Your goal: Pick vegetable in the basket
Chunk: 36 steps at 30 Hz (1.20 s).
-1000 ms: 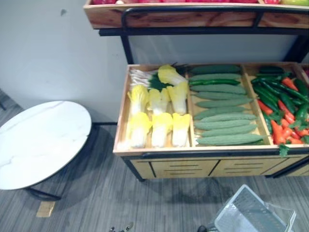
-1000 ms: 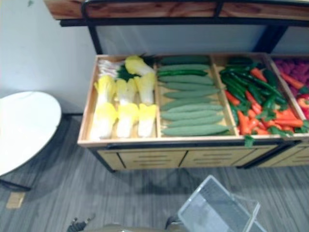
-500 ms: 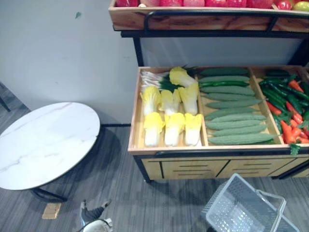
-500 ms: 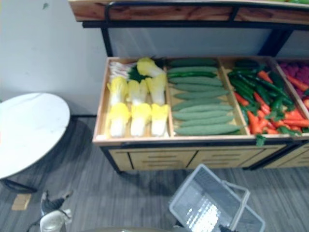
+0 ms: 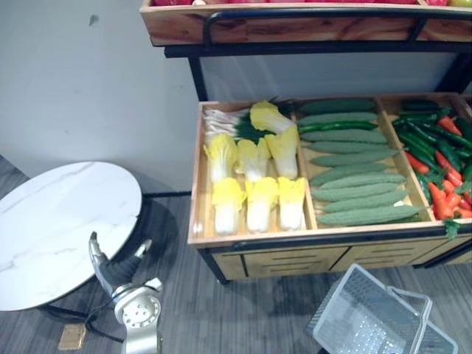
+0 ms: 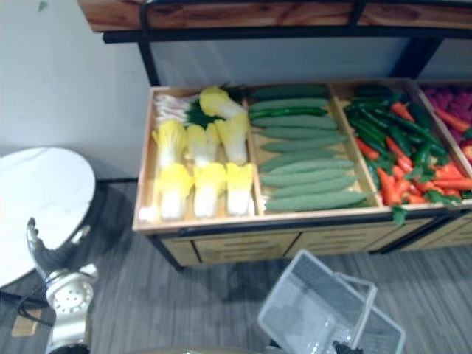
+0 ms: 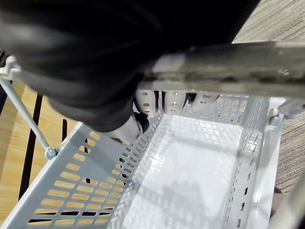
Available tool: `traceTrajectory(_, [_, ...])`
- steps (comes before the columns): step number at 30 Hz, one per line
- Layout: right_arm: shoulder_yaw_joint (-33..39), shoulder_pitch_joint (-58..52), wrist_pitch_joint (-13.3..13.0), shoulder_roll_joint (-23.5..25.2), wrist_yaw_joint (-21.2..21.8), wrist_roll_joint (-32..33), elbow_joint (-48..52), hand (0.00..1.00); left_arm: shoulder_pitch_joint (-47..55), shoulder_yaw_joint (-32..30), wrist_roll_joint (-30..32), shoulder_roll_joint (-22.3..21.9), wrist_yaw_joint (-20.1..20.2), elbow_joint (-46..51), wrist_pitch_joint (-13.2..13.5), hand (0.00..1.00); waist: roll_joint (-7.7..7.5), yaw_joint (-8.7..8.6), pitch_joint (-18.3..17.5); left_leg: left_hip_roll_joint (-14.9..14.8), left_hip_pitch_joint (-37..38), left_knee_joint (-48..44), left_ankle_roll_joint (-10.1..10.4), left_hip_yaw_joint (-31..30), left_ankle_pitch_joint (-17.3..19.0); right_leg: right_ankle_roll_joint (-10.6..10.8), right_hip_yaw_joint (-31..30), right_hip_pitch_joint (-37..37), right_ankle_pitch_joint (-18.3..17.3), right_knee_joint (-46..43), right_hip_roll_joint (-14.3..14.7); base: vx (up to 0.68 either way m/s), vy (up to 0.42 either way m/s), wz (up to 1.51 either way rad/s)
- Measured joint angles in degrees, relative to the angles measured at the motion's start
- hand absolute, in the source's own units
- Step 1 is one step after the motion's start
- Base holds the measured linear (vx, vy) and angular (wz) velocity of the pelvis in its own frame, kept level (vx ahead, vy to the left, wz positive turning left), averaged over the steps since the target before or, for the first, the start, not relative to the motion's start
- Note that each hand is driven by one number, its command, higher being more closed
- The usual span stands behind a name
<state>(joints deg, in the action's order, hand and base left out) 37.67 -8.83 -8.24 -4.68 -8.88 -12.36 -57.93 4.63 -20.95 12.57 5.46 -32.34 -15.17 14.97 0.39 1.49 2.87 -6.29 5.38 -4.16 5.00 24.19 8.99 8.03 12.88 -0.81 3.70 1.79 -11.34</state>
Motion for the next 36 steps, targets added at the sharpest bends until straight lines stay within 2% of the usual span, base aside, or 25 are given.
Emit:
traceTrajectory(3, [-0.08, 0.07, 0.01, -0.03, -0.29, -0.03, -0.01, 1.0, -0.31, 3.78, 0.07, -0.03, 0.03, 1.17, 0.0, 0.0, 0.06, -0.4, -0.03, -0.07, 0.2, -0.03, 0.0, 0.11, 0.0, -0.01, -0.55, -0.05, 0.0, 0.0, 0.16, -0.04, -0.047, -0.07])
traceTrajectory(5, [-1.36, 0.28, 0.05, -0.48, -0.55, -0.03, -0.09, 1.0, -1.03, 6.1, 1.67, 0.04, 0.04, 1.15, -0.04, 0.0, 0.2, -1.52, -0.12, -0.11, 0.18, -0.02, 0.0, 0.27, 0.0, 0.0, -0.93, -0.26, 0.0, 0.0, 0.26, -0.08, -0.058, -0.07])
traceTrajectory(9, [-2.29, 0.69, 0.05, -1.72, -0.6, -0.08, -0.65, 1.0, -2.75, 9.47, 2.37, 0.98, 0.06, -0.03, -0.1, 0.0, 0.52, -2.12, -0.43, -0.26, -0.23, 0.06, 0.01, 1.18, 0.02, -0.03, -2.91, -1.72, 0.04, -0.02, 0.73, -0.11, -0.065, -0.21])
traceTrajectory(11, [-3.23, 1.53, 0.3, -2.27, -0.71, -0.08, -1.42, 1.0, -4.78, 10.25, 2.41, 2.17, 0.06, -3.99, -0.23, 0.0, 0.68, -3.04, -0.42, -0.8, -0.18, 0.12, 0.09, 1.8, 0.07, -0.06, -4.04, -2.31, 0.43, 0.09, 1.46, -0.12, -0.08, -0.23])
traceTrajectory(13, [-3.52, 1.76, 0.41, -2.35, -0.97, -0.08, -1.42, 1.0, -6.53, 10.72, 2.86, 2.4, 0.07, -7.3, -0.7, 0.0, 0.81, -3.17, -0.47, -1.16, -0.33, 0.28, 0.25, 2.21, 0.17, -0.44, -4.96, -3.15, 0.97, 0.25, 2.1, -0.12, -0.084, -0.26])
traceTrajectory(17, [-4.84, 2.56, 0.54, -3.55, -1.46, -0.14, -1.46, 1.0, -10.4, 10.68, 3.58, 2.71, 0.06, -13.97, -1.86, 0.0, 1.0, -3.48, -0.19, -1.31, -1.6, 0.33, 0.64, 4.05, -0.05, -0.56, -7.16, -5.05, 2.66, 2.11, 2.82, -0.1, -0.077, -0.29])
traceTrajectory(20, [-5.01, 2.85, 0.68, -3.73, -2.19, -0.14, -1.49, 1.0, -11.6, 10.46, 3.37, 3.47, -0.19, -16.0, -2.88, 0.0, 1.29, -4.74, 0.0, -1.54, -2.18, 0.38, 0.84, 4.35, -0.18, -0.58, -7.49, -5.88, 2.76, 2.13, 3.18, -0.05, -0.06, -0.11])
traceTrajectory(25, [-5.52, 3.59, 0.68, -3.84, -3.15, -0.14, -1.51, 1.0, -15.67, 8.67, 3.0, 3.82, -1.25, -17.83, -3.98, 0.0, 1.01, -4.85, 1.65, -1.56, -2.18, 1.05, 1.03, 5.45, -0.31, -0.72, -9.01, -7.11, 3.26, 2.16, 3.68, -0.02, -0.047, -0.16])
traceTrajectory(27, [-6.08, 4.8, 0.69, -3.84, -3.22, -0.14, -1.53, 1.0, -17.51, 7.58, 1.06, 3.85, -1.51, -19.06, -4.13, 0.0, 0.65, -5.79, 2.88, -1.45, -2.28, 1.22, 1.03, 5.57, -0.31, -0.72, -9.39, -7.46, 3.27, 2.14, 3.67, -0.03, -0.035, -0.06])
traceTrajectory(36, [-6.72, 7.41, 0.83, -3.86, -3.95, -0.19, -1.51, 1.0, -25.24, 2.62, -5.34, 3.86, -4.48, -25.11, -6.63, 0.0, 0.43, -5.97, 5.99, -1.48, -3.34, 1.32, 1.04, 6.8, -0.3, -0.68, -11.24, -9.95, 3.3, 1.47, 4.05, -0.01, -0.038, -0.12])
